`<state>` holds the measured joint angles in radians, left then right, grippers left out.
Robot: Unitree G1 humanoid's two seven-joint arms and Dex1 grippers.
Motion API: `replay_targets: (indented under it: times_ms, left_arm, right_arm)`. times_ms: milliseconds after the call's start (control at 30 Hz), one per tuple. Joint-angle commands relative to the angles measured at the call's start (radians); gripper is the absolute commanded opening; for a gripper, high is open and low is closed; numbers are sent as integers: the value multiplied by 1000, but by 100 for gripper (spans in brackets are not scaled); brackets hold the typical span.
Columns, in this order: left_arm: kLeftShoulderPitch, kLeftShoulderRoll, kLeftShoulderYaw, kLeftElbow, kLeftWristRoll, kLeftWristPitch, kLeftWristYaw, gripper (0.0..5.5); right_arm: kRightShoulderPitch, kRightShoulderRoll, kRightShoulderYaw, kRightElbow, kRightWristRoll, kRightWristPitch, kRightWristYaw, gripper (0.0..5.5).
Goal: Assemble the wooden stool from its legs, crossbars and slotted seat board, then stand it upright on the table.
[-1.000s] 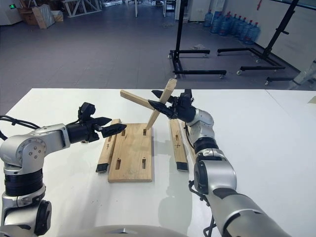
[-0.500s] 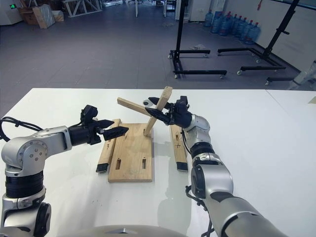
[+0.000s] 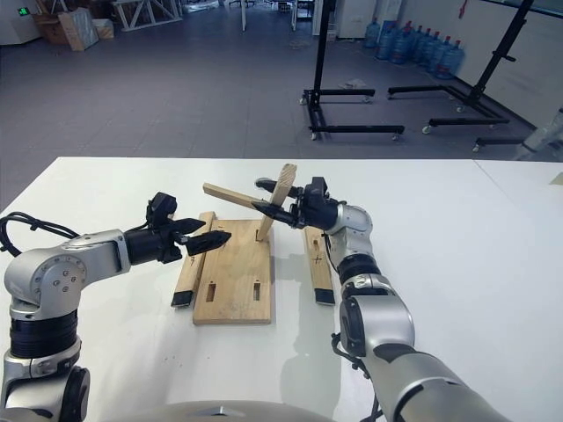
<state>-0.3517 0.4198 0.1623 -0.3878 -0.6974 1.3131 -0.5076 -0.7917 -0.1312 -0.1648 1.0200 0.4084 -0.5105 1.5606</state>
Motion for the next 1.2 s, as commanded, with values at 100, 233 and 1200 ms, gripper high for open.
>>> replay_targets:
  times_ms: [100, 233, 1200]
  left_arm:
    - [13, 7, -25, -3, -7, -2, 9, 540]
    - [19, 4, -34, -8, -8, -4, 13, 540]
    - [60, -35, -36, -18, -14, -22, 54, 540]
  right_arm:
    - [28, 7, 16, 19, -27, -28, -5, 207]
    - [32, -15, 64, 22, -50, 77, 37, 207]
    - [-52, -132, 280, 199, -199, 513, -193, 207]
